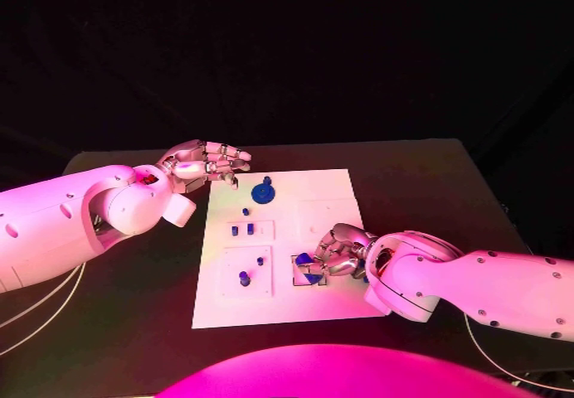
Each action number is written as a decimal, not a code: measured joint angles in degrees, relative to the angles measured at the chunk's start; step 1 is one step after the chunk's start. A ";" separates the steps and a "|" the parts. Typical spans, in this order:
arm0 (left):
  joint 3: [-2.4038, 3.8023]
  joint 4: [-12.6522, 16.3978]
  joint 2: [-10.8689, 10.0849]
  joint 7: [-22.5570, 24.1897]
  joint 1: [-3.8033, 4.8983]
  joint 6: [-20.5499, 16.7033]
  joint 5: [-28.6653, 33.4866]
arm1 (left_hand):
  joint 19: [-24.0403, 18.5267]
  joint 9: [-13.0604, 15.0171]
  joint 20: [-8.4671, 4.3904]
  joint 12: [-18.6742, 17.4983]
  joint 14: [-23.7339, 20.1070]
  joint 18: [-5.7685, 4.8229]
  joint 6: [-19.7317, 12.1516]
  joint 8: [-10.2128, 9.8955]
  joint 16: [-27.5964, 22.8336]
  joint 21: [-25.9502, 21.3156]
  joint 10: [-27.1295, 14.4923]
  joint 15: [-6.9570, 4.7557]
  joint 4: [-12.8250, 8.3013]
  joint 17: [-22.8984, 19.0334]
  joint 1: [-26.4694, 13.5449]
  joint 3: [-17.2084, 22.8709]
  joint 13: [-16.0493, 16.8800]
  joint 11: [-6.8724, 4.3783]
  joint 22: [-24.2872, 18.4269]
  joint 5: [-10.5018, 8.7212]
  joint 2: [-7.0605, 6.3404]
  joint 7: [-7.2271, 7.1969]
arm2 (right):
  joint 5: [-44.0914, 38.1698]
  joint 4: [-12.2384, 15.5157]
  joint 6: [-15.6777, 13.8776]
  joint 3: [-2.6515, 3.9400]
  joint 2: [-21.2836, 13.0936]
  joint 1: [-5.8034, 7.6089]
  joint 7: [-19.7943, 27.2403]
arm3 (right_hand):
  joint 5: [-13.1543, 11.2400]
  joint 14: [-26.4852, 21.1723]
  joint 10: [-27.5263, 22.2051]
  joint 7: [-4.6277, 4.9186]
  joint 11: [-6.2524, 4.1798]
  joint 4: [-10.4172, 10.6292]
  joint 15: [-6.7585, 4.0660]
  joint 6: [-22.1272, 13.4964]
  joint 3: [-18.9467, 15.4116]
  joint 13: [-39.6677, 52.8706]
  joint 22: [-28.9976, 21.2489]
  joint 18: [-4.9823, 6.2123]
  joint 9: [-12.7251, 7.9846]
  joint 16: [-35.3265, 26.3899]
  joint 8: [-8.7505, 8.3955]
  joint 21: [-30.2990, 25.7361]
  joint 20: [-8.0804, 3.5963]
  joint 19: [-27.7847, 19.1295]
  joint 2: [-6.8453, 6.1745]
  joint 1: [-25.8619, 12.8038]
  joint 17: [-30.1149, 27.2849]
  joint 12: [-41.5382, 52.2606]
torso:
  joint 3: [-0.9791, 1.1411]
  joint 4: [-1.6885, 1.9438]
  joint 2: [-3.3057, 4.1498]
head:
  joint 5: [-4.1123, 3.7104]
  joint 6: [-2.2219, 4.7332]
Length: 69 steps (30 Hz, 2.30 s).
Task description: Assemble the parts on the task board
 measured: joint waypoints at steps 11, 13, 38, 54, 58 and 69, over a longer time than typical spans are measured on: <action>0.00 0.00 -0.03 -0.08 0.00 0.18 0.00 | 0.00 0.00 0.00 0.00 0.00 0.00 0.00 0.00 0.00 0.00 0.00 0.00 0.00 0.00 0.00 0.00 0.00 0.00 0.00 0.00 0.00 0.00 | -1.43 -0.84 -0.28 0.02 0.93 -0.13 -0.31 | 0.01 0.00 0.01 -1.83 0.00 0.02 0.00 2.17 -2.78 0.00 -0.01 0.00 1.86 0.00 0.75 0.00 0.00 0.00 0.81 -4.94 -0.01 0.00 | 0.00 0.03 0.00 | 0.00 0.21; 0.00 0.00 -0.03 -0.09 0.00 0.20 0.00 | 0.00 0.00 0.00 0.00 0.00 0.00 0.00 0.00 0.00 0.00 0.00 0.00 0.00 0.00 0.00 0.00 0.00 0.00 0.00 0.00 0.00 0.00 | -1.57 -0.87 -0.28 0.02 1.06 -0.16 -0.30 | 0.02 0.00 0.01 -2.39 0.00 0.02 0.00 2.18 -3.84 0.00 -0.01 0.00 2.23 0.00 1.10 0.00 0.00 0.00 1.17 -6.45 -0.01 0.00 | 0.01 0.03 0.00 | -0.01 0.22; 0.00 -0.03 -0.06 -0.24 0.00 0.31 -0.02 | 0.00 -0.12 0.00 0.23 0.00 0.00 -0.21 0.28 0.00 0.00 -0.21 0.00 -0.16 -0.04 0.00 0.16 -0.16 0.21 0.00 0.00 0.00 -0.21 | -3.23 0.47 0.61 0.02 -0.36 -0.23 0.32 | 0.03 0.00 -0.01 -1.77 0.00 -0.05 0.00 0.51 -14.95 -0.01 -0.02 0.00 2.58 0.00 1.53 -2.02 0.01 0.00 4.68 -6.93 -0.02 -2.45 | 0.04 -0.01 -0.01 | 0.32 0.29; 0.00 -0.04 -0.17 -0.30 0.00 0.31 -0.03 | 0.00 -0.17 0.00 0.22 0.00 0.00 -0.21 0.28 0.00 0.00 -0.21 0.00 -0.16 -0.04 0.00 0.16 -0.21 0.21 0.00 0.00 0.00 -0.21 | -3.69 3.95 2.80 0.02 -3.54 -0.24 1.77 | 0.03 0.00 -0.01 -1.97 0.00 -0.05 0.00 0.32 -14.95 -0.01 0.02 0.00 2.57 -0.01 1.74 -1.16 0.01 0.00 4.35 0.39 -0.03 -2.03 | 0.04 -0.04 -0.02 | 0.65 0.24; 0.00 -0.04 -0.19 -0.33 0.00 0.32 -0.03 | 0.00 -0.17 0.00 0.22 0.00 0.00 -0.21 0.28 0.00 0.00 -0.21 0.00 -0.16 -0.04 0.00 0.16 -0.21 0.21 0.00 0.00 0.00 -0.21 | -3.70 4.03 3.57 0.01 -3.69 -0.24 1.89 | 0.03 0.00 -0.01 -1.97 0.00 -0.05 0.00 0.31 -14.95 -0.01 0.02 0.00 2.57 -0.01 1.74 -0.89 0.01 0.00 4.37 0.85 -0.03 -1.83 | 0.05 -0.02 -0.02 | 0.65 0.19; 0.00 -0.03 -0.22 -0.45 -0.01 0.37 -0.05 | 0.00 -0.17 0.00 0.22 0.00 0.00 -0.21 0.28 0.00 0.00 -0.21 0.00 -0.16 -0.04 0.00 0.16 -0.21 0.21 0.00 0.00 0.00 -0.21 | -3.71 2.34 4.58 0.01 -2.69 -0.25 2.01 | 0.02 -0.01 -0.01 -1.97 0.00 -0.05 0.01 0.32 -14.95 0.02 0.01 0.00 2.56 -0.01 1.74 -0.89 0.01 0.00 4.58 1.68 0.01 -1.83 | 0.03 0.03 0.01 | 0.52 0.10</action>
